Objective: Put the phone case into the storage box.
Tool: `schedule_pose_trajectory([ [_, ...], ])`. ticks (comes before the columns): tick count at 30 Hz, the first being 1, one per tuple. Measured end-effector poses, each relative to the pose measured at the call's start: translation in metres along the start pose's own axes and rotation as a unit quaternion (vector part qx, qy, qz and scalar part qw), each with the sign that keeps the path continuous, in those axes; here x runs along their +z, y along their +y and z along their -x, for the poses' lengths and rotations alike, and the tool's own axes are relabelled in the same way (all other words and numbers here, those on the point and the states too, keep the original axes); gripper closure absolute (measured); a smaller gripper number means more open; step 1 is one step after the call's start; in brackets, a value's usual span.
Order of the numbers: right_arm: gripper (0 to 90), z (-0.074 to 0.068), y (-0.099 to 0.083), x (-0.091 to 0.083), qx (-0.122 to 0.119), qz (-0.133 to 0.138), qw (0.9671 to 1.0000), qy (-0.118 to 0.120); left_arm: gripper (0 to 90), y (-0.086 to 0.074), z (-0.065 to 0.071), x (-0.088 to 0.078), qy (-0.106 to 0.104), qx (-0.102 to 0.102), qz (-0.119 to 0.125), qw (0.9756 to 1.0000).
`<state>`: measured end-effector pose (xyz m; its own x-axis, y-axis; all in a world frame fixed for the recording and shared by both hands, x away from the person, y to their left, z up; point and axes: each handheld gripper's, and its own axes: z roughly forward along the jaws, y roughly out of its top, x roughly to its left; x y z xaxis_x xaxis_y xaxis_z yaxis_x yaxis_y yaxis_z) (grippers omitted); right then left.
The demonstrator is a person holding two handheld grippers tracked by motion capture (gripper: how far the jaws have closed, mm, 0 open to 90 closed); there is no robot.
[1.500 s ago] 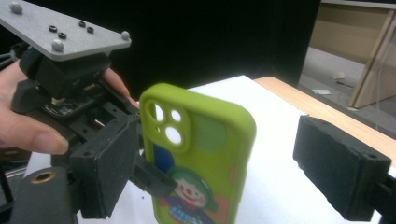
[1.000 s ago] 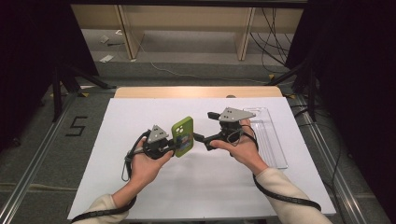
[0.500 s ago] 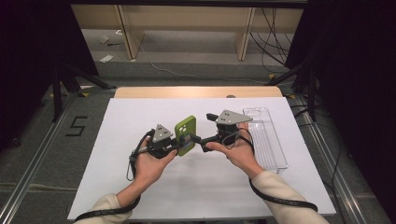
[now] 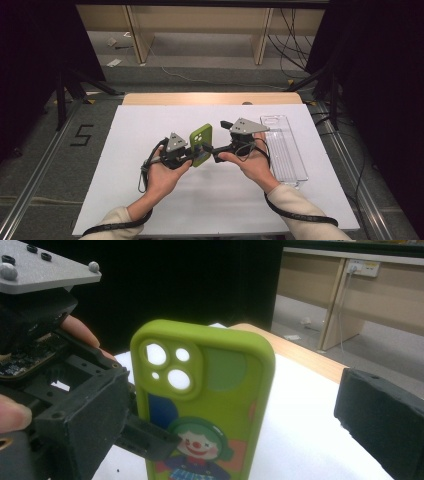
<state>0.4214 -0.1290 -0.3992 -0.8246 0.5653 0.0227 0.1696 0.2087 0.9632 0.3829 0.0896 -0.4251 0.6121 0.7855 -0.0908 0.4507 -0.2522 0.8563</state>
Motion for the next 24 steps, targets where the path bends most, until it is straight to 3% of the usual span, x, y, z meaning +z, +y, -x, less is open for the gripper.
schedule_pose_trajectory([
  [24, 4.1, -0.01, -0.004, 0.008, 0.003, 0.0, 0.9997, -0.026, 77.6, 0.004, 0.011, 0.009, -0.01, 0.005, -0.001, 0.9999],
])
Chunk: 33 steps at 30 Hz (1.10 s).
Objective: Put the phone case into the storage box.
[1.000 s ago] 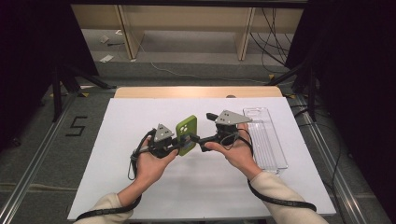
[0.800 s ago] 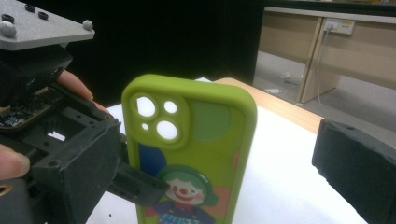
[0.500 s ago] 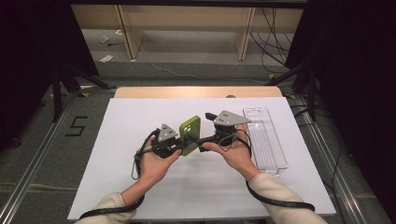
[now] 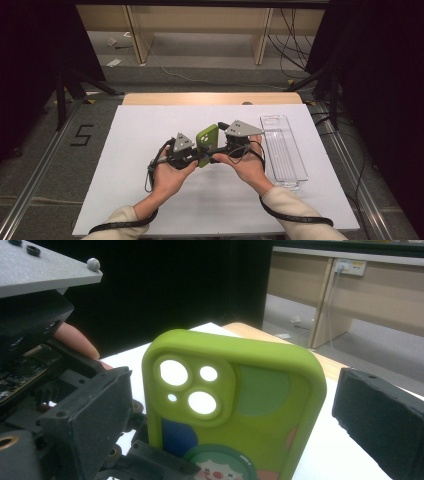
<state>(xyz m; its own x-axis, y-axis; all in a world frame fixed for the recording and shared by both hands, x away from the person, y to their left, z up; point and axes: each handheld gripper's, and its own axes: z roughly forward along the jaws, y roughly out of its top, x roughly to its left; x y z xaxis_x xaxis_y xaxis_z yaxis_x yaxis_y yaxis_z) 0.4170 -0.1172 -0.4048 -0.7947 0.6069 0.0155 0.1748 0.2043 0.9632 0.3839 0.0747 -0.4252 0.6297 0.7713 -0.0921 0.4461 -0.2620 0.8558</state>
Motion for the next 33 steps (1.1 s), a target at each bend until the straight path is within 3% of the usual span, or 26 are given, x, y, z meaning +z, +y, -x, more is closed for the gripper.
schedule_pose_trajectory([
  [33, 14.9, -0.004, -0.0063, 0.0052, 0.005, 0.004, 0.9996, -0.029, 77.4, 0.0001, 0.0042, 0.005, -0.006, -0.001, 0.001, 1.0],
])
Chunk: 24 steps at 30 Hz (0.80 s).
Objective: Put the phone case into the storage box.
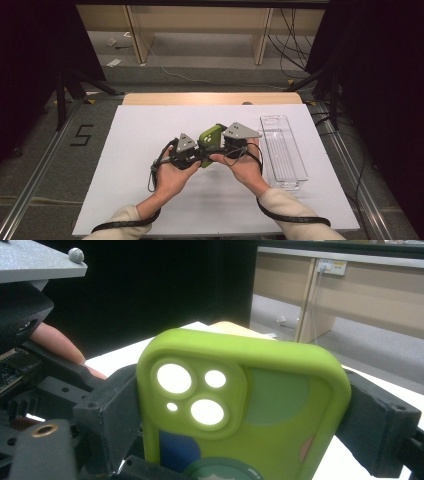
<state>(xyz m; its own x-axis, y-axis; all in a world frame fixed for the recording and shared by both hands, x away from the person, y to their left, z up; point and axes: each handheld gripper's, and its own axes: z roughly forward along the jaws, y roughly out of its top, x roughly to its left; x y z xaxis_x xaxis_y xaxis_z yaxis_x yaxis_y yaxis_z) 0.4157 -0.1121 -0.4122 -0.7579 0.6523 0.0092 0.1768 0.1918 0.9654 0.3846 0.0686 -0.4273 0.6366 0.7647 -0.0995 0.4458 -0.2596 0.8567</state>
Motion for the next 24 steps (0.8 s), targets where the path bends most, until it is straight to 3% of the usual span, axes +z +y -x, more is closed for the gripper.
schedule_pose_trajectory([
  [14, 16.0, -0.0008, 0.0008, -0.001, -0.002, 0.002, 1.0, -0.002, 77.1, 0.0002, -0.0001, -0.0001, -0.002, 0.002, 0.004, 1.0],
  [24, 16.4, 0.0004, 0.0019, -0.0028, 0.001, 0.005, 1.0, -0.008, 73.6, 0.0012, -0.0009, -0.0006, -0.007, 0.016, 0.012, 0.9998],
])
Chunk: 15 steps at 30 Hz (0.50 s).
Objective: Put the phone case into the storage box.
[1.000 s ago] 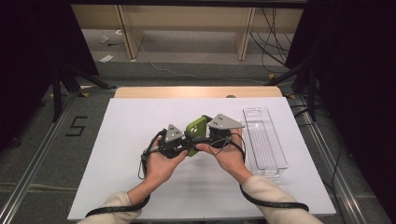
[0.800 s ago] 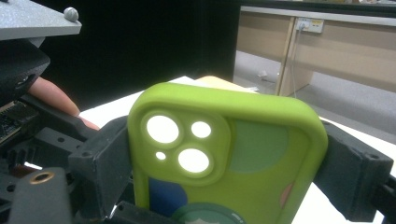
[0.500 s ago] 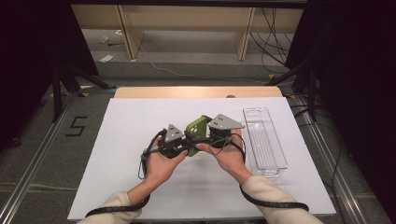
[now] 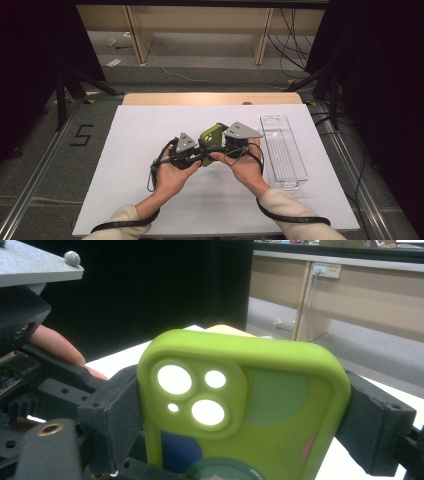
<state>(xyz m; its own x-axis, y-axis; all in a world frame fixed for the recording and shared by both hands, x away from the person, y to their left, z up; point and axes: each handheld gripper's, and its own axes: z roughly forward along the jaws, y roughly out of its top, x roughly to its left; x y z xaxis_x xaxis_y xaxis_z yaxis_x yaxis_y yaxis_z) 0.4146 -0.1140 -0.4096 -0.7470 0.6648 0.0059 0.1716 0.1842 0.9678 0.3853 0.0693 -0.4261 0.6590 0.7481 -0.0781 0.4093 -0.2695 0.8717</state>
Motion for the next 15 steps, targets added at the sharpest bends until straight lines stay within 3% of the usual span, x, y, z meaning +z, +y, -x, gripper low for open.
schedule_pose_trajectory([
  [4, 16.4, 0.0014, -0.0001, -0.0004, 0.002, 0.003, 1.0, -0.003, 66.1, 0.0008, 0.0011, 0.0004, 0.001, 0.024, 0.004, 0.9997],
  [11, 16.5, 0.0037, 0.0007, -0.0023, 0.004, 0.005, 0.9999, -0.009, 38.9, -0.0004, 0.003, 0.0028, 0.005, 0.054, 0.01, 0.9985],
  [15, 16.5, 0.0051, 0.0016, -0.0035, 0.004, 0.006, 0.9999, -0.011, 23.6, -0.0002, 0.0049, 0.0018, -0.004, 0.064, 0.007, 0.9979],
])
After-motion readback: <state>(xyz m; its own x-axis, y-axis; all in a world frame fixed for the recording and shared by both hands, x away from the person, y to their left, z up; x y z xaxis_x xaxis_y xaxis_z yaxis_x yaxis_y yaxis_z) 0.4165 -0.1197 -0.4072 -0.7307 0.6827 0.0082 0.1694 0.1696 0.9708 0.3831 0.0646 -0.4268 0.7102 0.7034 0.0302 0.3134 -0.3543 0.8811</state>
